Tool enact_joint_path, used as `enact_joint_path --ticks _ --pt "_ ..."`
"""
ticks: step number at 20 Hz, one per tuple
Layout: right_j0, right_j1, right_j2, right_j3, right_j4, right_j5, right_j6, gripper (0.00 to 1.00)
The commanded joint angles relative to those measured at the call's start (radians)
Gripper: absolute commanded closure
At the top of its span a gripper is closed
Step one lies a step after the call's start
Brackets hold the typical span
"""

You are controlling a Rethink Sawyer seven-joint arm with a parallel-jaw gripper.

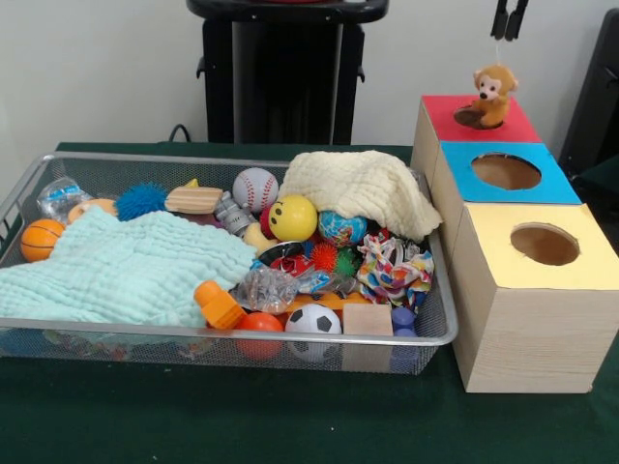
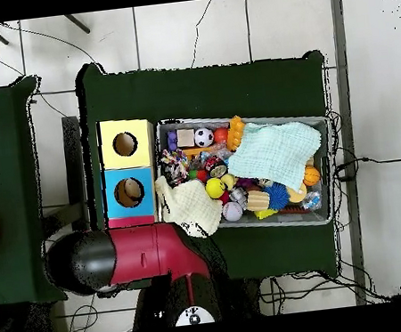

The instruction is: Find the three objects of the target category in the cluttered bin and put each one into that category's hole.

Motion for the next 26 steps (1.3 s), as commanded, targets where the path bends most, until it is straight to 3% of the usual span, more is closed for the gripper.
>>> enact_joint_path --ticks 1,24,25,26 --pt "0.007 0.088 -0.010 -0.033 -0.039 -0.121 0.167 1.00" --pt "0.020 0.132 -0.031 -0.013 -0.023 -0.185 0.142 1.00" --pt "0.024 0.131 -0.037 -0.012 -0.027 -0.190 0.141 0.00" --pt "0.024 0.134 -0.038 -0.013 -0.030 -0.199 0.141 0.00"
